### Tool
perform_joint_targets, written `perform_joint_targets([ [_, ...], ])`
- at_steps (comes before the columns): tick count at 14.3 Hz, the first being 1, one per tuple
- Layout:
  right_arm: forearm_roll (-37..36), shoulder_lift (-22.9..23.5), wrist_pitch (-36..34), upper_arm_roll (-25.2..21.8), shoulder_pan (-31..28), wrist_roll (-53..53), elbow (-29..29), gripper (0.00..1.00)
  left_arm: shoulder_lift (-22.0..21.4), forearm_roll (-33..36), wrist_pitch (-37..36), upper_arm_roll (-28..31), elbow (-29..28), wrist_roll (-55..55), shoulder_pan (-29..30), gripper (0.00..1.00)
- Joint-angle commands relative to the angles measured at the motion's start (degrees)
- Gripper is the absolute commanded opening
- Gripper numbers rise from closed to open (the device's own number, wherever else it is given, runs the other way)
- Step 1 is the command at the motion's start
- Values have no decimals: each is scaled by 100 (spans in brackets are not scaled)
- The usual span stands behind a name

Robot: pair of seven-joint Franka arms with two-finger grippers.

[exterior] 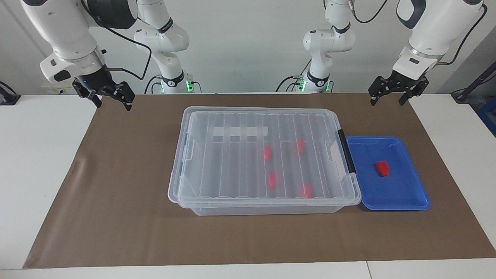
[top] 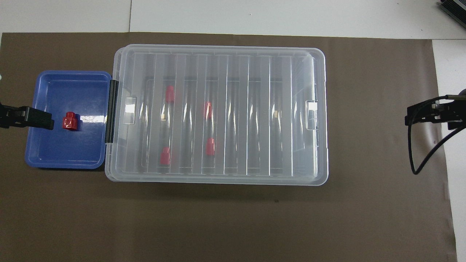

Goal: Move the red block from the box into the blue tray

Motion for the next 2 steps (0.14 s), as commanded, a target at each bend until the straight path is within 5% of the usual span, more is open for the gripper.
perform_joint_targets([
  [1, 119, -126, 213, 50, -77, -148, -148, 100, -34, -28, -79, 54, 51, -59, -73, 100],
  [2, 119, -126, 222, 50, -68, -148, -148, 100, -34, -28, -78, 54, 59, -50, -65, 100],
])
